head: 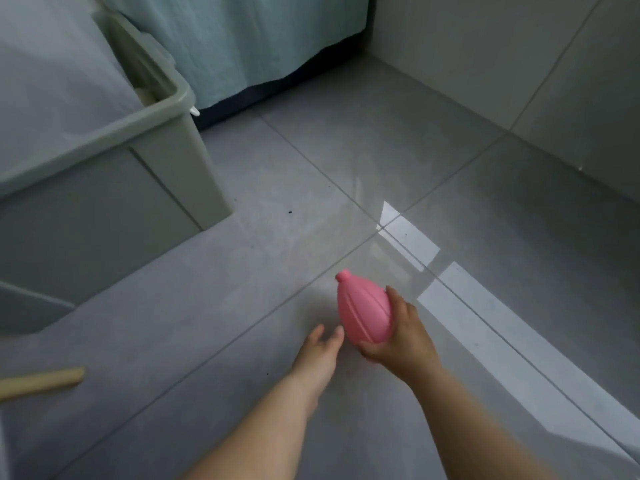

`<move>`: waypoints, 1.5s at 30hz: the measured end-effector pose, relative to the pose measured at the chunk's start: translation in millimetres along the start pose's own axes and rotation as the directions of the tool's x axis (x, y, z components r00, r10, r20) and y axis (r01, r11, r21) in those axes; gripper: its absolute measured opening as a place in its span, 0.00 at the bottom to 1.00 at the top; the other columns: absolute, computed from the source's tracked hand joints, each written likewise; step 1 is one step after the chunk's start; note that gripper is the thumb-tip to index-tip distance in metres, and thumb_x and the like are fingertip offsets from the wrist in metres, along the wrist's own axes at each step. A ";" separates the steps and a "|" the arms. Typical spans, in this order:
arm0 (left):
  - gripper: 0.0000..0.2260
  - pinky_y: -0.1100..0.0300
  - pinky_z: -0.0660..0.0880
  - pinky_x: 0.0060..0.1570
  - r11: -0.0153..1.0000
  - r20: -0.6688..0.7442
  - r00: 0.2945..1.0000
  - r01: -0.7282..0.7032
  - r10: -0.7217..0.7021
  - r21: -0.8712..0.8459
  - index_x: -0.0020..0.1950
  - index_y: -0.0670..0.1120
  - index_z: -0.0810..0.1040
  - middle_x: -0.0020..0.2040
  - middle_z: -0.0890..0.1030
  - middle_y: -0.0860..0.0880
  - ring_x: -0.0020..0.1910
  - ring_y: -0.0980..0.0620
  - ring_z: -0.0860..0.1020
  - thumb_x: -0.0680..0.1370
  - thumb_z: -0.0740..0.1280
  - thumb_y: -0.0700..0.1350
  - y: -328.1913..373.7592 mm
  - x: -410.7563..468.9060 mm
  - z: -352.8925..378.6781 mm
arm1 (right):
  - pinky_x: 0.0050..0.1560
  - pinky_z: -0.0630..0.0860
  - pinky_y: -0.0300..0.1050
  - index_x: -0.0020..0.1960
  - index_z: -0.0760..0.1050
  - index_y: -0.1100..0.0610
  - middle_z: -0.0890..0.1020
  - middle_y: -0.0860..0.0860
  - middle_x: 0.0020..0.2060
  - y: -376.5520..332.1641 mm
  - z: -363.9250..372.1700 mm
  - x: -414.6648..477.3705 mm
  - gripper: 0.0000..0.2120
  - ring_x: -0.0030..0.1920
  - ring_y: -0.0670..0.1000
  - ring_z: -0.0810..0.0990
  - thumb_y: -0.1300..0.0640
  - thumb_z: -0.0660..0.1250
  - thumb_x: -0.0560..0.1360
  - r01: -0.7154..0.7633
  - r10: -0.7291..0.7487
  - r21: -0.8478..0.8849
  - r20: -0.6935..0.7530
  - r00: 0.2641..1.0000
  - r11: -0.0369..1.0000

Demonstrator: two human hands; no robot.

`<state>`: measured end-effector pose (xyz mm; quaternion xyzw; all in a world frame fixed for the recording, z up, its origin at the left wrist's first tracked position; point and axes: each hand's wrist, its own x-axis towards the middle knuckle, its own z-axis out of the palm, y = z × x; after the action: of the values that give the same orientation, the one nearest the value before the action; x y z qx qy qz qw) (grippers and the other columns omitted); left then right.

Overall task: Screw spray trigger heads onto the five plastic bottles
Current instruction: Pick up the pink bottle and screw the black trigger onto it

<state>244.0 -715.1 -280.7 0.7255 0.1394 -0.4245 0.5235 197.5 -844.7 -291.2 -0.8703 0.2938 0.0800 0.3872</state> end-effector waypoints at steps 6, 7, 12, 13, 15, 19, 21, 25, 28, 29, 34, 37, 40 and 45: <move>0.27 0.55 0.72 0.41 0.990 0.091 0.990 -0.096 0.105 -0.100 0.66 0.55 0.61 0.60 0.74 0.51 0.53 0.52 0.75 0.70 0.64 0.60 38.5 -53.5 -1.6 | 0.55 0.77 0.49 0.71 0.52 0.50 0.65 0.51 0.66 -45.7 -20.8 -45.8 0.48 0.59 0.49 0.69 0.52 0.76 0.59 0.111 -0.065 0.420 -0.123 0.990 0.900; 0.26 0.55 0.73 0.40 0.983 0.092 0.985 -0.137 0.148 -0.119 0.65 0.55 0.63 0.56 0.75 0.52 0.49 0.53 0.75 0.70 0.65 0.58 46.0 -67.5 -3.2 | 0.54 0.77 0.47 0.71 0.53 0.49 0.65 0.50 0.65 -55.9 -26.7 -56.4 0.47 0.60 0.49 0.69 0.53 0.76 0.60 0.137 -0.083 0.455 -0.137 0.987 0.880; 0.33 0.49 0.77 0.48 0.897 -0.085 0.915 -0.404 0.396 -0.180 0.65 0.50 0.62 0.55 0.74 0.48 0.51 0.46 0.76 0.65 0.74 0.44 80.6 -146.8 -13.6 | 0.56 0.77 0.53 0.71 0.52 0.50 0.65 0.49 0.66 -111.8 -67.3 -113.1 0.46 0.62 0.51 0.72 0.62 0.75 0.62 0.278 -0.214 0.555 -0.179 0.960 0.784; 0.35 0.50 0.77 0.48 0.873 -0.118 0.891 -0.454 0.439 -0.176 0.65 0.49 0.62 0.56 0.74 0.47 0.52 0.46 0.76 0.62 0.75 0.44 84.7 -165.2 -16.7 | 0.54 0.79 0.46 0.71 0.51 0.49 0.65 0.47 0.65 -121.8 -76.2 -125.7 0.46 0.61 0.48 0.72 0.63 0.75 0.62 0.312 -0.258 0.554 -0.176 0.950 0.772; 0.37 0.59 0.77 0.43 0.830 -0.168 0.843 -0.535 0.512 -0.158 0.63 0.49 0.63 0.53 0.74 0.49 0.50 0.51 0.76 0.57 0.74 0.46 88.0 -200.6 -24.8 | 0.48 0.77 0.33 0.71 0.51 0.48 0.64 0.45 0.62 -140.4 -91.3 -152.0 0.46 0.58 0.42 0.72 0.64 0.74 0.63 0.382 -0.353 0.543 -0.162 0.921 0.748; 0.36 0.72 0.72 0.26 0.741 -0.256 0.745 -0.658 0.616 -0.134 0.59 0.51 0.64 0.48 0.74 0.55 0.45 0.59 0.75 0.53 0.72 0.50 85.7 -264.5 -54.0 | 0.45 0.79 0.33 0.70 0.49 0.44 0.64 0.44 0.62 -179.0 -106.4 -206.1 0.44 0.57 0.39 0.73 0.64 0.71 0.65 0.452 -0.491 0.587 -0.103 0.865 0.672; 0.38 0.72 0.72 0.25 0.694 -0.298 0.690 -0.712 0.660 -0.111 0.59 0.50 0.66 0.49 0.75 0.52 0.46 0.58 0.76 0.51 0.74 0.50 82.2 -293.8 -77.1 | 0.45 0.80 0.37 0.66 0.51 0.38 0.64 0.43 0.62 -202.2 -106.7 -231.5 0.41 0.59 0.44 0.73 0.65 0.68 0.66 0.472 -0.557 0.623 -0.068 0.828 0.624; 0.37 0.74 0.72 0.26 0.607 -0.423 0.546 -0.795 0.723 0.011 0.59 0.50 0.66 0.47 0.75 0.56 0.44 0.61 0.75 0.53 0.76 0.48 69.8 -346.0 -134.7 | 0.46 0.81 0.43 0.62 0.55 0.36 0.67 0.41 0.61 -253.7 -95.2 -278.3 0.36 0.59 0.46 0.74 0.66 0.66 0.66 0.522 -0.698 0.663 0.000 0.716 0.537; 0.39 0.75 0.71 0.28 0.579 -0.522 0.454 -0.810 0.722 0.095 0.58 0.52 0.65 0.46 0.73 0.60 0.44 0.62 0.74 0.49 0.73 0.51 49.3 -377.3 -182.4 | 0.57 0.76 0.45 0.67 0.54 0.42 0.68 0.43 0.64 -289.7 -76.8 -306.7 0.35 0.61 0.44 0.72 0.61 0.67 0.68 0.557 -0.746 0.605 0.093 0.660 0.569; 0.41 0.73 0.71 0.30 0.582 -0.545 0.435 -0.804 0.717 0.124 0.59 0.51 0.65 0.47 0.73 0.60 0.44 0.61 0.74 0.47 0.73 0.54 41.7 -385.5 -198.7 | 0.60 0.74 0.41 0.67 0.55 0.42 0.68 0.42 0.64 -300.0 -69.9 -313.3 0.34 0.61 0.42 0.71 0.58 0.67 0.68 0.574 -0.757 0.573 0.132 0.639 0.584; 0.47 0.64 0.69 0.38 0.564 -0.648 0.356 -0.814 0.673 0.137 0.61 0.50 0.64 0.50 0.73 0.55 0.46 0.57 0.73 0.44 0.69 0.59 6.0 -406.5 -266.7 | 0.44 0.70 0.24 0.56 0.68 0.45 0.74 0.43 0.53 -341.5 -32.6 -317.4 0.15 0.49 0.37 0.73 0.57 0.65 0.72 0.513 -0.647 0.482 0.163 0.744 0.711; 0.42 0.68 0.67 0.37 0.561 -0.652 0.373 -0.822 0.661 0.098 0.57 0.58 0.62 0.48 0.69 0.64 0.44 0.66 0.71 0.44 0.69 0.58 -8.4 -407.3 -295.7 | 0.34 0.71 0.32 0.54 0.74 0.56 0.76 0.48 0.41 -353.6 -17.2 -297.1 0.10 0.38 0.46 0.73 0.55 0.63 0.73 0.353 -0.404 0.372 0.065 0.913 0.858; 0.37 0.67 0.68 0.37 0.571 -0.635 0.396 -0.816 0.663 0.088 0.50 0.66 0.62 0.49 0.70 0.64 0.45 0.65 0.72 0.44 0.71 0.57 -20.6 -404.9 -312.4 | 0.34 0.67 0.43 0.45 0.74 0.60 0.73 0.50 0.30 -360.3 -12.3 -280.7 0.10 0.34 0.51 0.71 0.52 0.63 0.74 0.247 -0.254 0.243 -0.002 0.967 0.938; 0.38 0.69 0.67 0.37 0.575 -0.661 0.391 -0.815 0.640 0.074 0.51 0.66 0.61 0.48 0.69 0.65 0.44 0.68 0.71 0.43 0.70 0.58 -36.2 -390.4 -326.7 | 0.26 0.60 0.41 0.28 0.65 0.56 0.69 0.49 0.25 -386.4 6.8 -268.5 0.20 0.27 0.49 0.68 0.44 0.63 0.71 0.252 -0.251 -0.036 0.028 0.967 0.967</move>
<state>139.6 -318.8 23.5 0.7302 0.0236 0.1399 0.6683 200.9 -515.3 44.8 -0.9071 0.1749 0.0460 0.3802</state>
